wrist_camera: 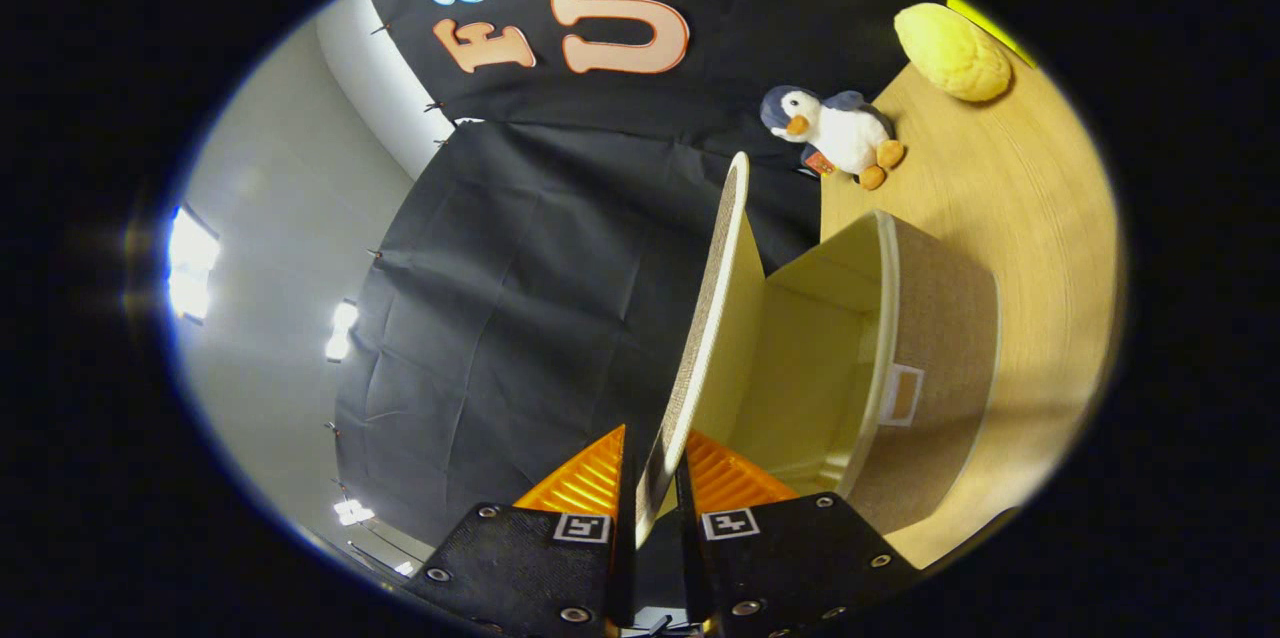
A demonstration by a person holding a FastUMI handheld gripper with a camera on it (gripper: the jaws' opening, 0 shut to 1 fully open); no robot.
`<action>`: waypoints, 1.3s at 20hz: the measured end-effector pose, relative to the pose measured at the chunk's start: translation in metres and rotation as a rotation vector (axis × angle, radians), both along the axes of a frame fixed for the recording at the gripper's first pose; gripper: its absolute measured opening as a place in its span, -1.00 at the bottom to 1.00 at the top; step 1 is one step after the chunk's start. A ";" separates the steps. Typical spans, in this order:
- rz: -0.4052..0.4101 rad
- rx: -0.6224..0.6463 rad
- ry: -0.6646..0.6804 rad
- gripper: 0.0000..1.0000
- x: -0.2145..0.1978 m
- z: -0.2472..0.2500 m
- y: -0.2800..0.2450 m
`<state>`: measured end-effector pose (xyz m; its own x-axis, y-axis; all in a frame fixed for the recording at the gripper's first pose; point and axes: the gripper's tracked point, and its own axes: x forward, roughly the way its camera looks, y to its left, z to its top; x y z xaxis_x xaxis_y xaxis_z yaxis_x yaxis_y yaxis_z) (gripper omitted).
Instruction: Open the storage box then place both shoes into the box .Put the left shoe in first, then the right shoe, with the right side of both shoes facing outward in a uniform manner.
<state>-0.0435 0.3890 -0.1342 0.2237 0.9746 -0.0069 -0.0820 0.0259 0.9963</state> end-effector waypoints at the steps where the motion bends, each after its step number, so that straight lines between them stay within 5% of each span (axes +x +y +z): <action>1: 0.006 0.002 -0.011 -0.62 0.000 0.008 0.007; 14: 0.102 -0.117 -0.175 -0.61 -0.001 0.069 0.126; 20: 0.073 -0.199 -0.146 -0.58 0.001 0.055 0.183; 26: 0.084 -0.348 -0.207 0.48 -0.004 0.030 0.184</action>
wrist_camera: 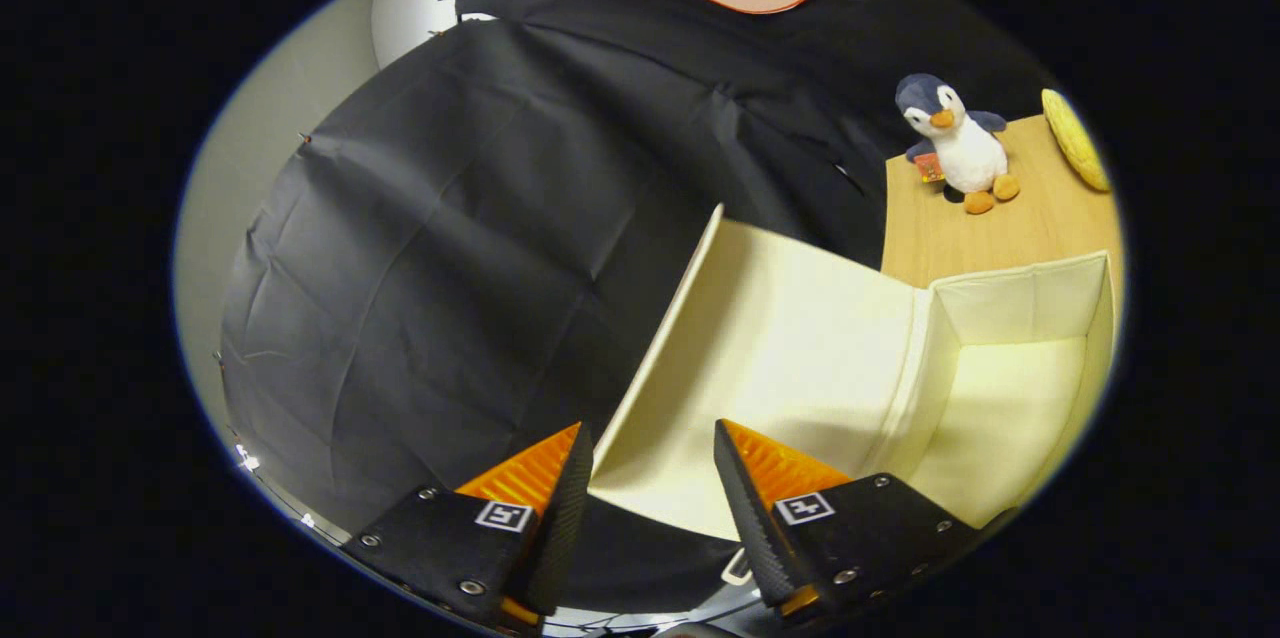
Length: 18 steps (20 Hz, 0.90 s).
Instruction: Open the storage box then place both shoes into the box .Put the left shoe in first, then the right shoe, with the right side of both shoes facing outward in a uniform manner.
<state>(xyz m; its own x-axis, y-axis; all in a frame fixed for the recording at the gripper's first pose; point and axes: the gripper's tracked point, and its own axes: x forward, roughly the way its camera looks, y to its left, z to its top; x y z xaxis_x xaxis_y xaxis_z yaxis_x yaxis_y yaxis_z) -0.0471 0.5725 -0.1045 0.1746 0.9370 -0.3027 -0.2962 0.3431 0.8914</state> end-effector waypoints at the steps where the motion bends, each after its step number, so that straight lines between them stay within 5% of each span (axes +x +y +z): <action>1: 0.000 -0.024 -0.016 0.61 -0.001 -0.005 -0.007; 8: -0.071 -0.203 -0.126 0.81 0.001 -0.044 -0.102; 12: -0.196 -0.394 -0.199 0.85 0.015 -0.090 -0.198; 18: -0.309 -0.567 -0.145 0.86 0.020 -0.152 -0.302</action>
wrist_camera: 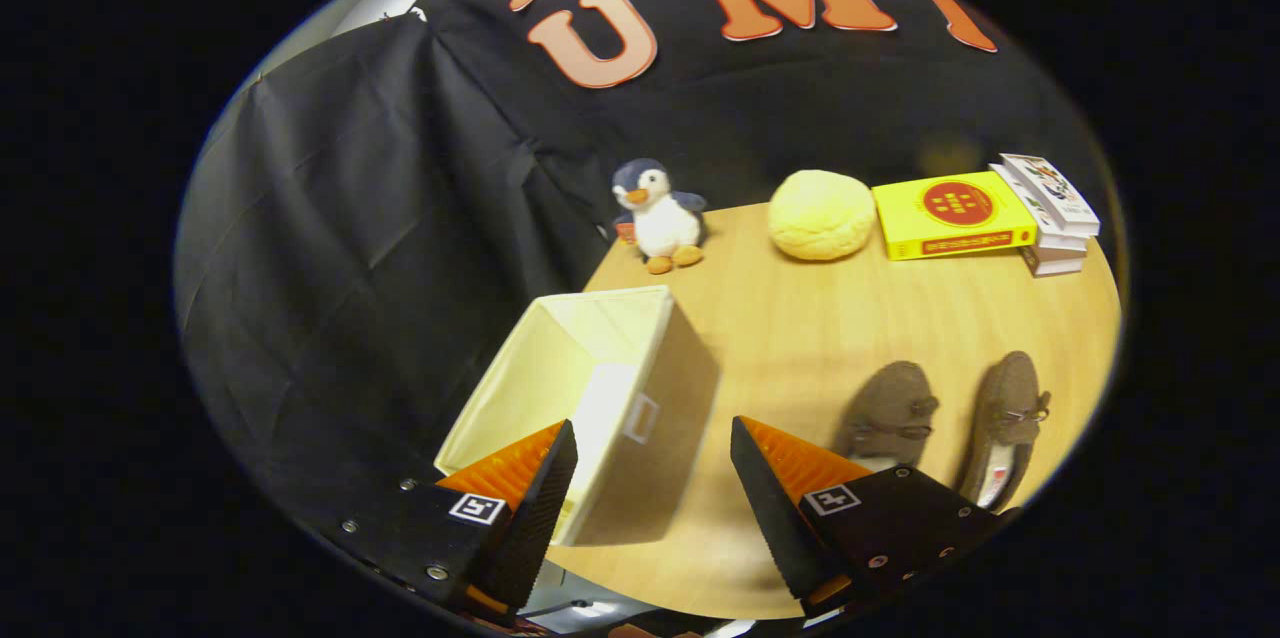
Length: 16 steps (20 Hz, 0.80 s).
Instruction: Open the storage box then place both shoes into the box .Put the left shoe in first, then the right shoe, with the right side of both shoes facing outward in a uniform manner.
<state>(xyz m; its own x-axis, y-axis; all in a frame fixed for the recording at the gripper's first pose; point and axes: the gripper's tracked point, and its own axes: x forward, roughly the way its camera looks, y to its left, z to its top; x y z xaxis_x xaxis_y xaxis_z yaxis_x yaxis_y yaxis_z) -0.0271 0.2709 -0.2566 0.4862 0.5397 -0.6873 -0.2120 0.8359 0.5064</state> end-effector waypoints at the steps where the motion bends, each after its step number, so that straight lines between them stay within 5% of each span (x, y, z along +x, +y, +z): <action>1: -0.019 -0.022 0.012 0.85 -0.005 -0.010 -0.018; 6: -0.091 -0.211 0.071 0.86 -0.013 -0.065 -0.100; 16: -0.105 -0.330 0.167 0.72 -0.030 -0.154 -0.131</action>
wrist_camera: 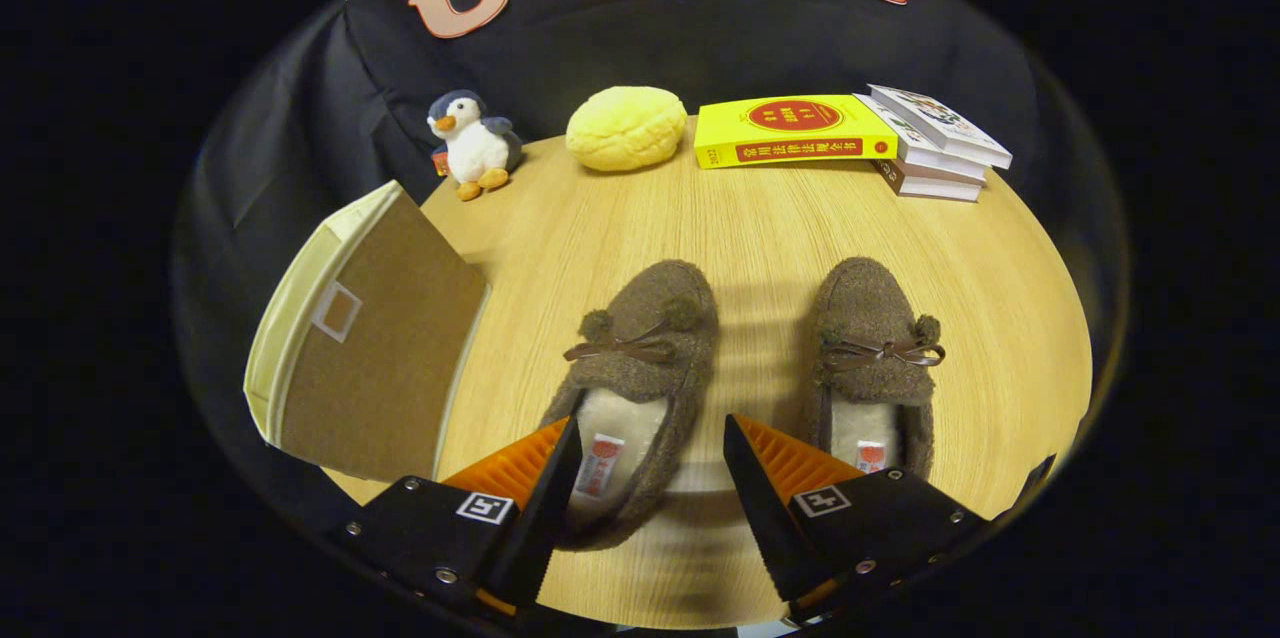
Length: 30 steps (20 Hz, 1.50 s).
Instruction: Open the storage box then place both shoes into the box .Put the left shoe in first, then the right shoe, with the right side of both shoes facing outward in a uniform manner.
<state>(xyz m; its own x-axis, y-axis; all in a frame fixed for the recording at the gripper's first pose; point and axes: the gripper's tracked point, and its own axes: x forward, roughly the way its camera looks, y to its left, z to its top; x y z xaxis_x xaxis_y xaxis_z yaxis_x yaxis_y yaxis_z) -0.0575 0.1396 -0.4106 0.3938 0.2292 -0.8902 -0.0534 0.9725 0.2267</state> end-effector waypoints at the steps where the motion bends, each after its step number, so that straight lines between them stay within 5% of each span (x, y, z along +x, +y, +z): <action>1: -0.023 -0.022 -0.003 0.66 0.004 -0.007 -0.003; 6: -0.056 -0.052 -0.017 0.34 0.018 -0.035 -0.005; 7: -0.055 -0.023 -0.013 -0.01 0.019 -0.037 0.002; 9: -0.101 0.014 -0.005 -0.36 0.020 -0.037 0.006; 13: -0.182 0.053 0.043 -0.78 0.023 -0.038 0.005; 22: -0.234 0.136 0.016 -0.84 0.038 0.033 0.024; 30: -0.133 0.192 -0.118 -0.84 0.072 0.154 0.098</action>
